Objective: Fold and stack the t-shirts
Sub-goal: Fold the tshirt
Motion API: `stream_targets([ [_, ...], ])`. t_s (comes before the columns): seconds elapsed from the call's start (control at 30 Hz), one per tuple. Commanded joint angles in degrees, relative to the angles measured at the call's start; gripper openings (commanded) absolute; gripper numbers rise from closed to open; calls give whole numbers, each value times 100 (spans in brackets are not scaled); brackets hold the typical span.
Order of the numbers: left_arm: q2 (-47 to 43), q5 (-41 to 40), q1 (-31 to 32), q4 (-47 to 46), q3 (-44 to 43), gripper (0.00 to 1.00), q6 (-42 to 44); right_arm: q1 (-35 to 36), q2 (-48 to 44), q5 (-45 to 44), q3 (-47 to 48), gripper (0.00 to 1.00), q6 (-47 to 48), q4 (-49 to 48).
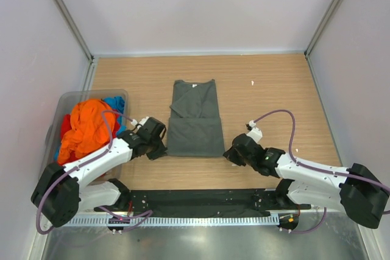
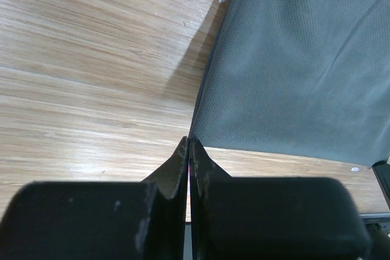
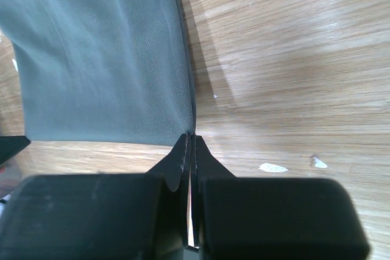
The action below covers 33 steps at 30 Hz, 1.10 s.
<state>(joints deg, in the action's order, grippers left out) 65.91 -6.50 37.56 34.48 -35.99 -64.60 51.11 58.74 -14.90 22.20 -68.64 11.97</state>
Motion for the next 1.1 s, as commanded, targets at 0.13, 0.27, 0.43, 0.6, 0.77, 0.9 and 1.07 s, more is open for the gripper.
stream_targets([
  [0.13,-52,-491,32,365,-689,0,17,30,-38,-523,671,1,448,429],
  [0.27,141,-712,32,612,-1269,0,228,30,-82,-847,988,1,676,631],
  [0.43,405,-616,23,674,-1674,0,491,30,146,-980,1515,1,984,789],
  [0.6,257,-484,41,587,-1140,17,413,30,340,-726,1280,1,774,711],
  [0.77,115,113,111,-256,-375,37,45,30,156,-664,875,1,527,605],
  [0.9,282,246,225,-635,-32,41,-193,30,-46,-655,655,1,527,658],
  [1.07,536,115,374,-996,259,41,-501,30,-249,-567,470,1,536,640],
])
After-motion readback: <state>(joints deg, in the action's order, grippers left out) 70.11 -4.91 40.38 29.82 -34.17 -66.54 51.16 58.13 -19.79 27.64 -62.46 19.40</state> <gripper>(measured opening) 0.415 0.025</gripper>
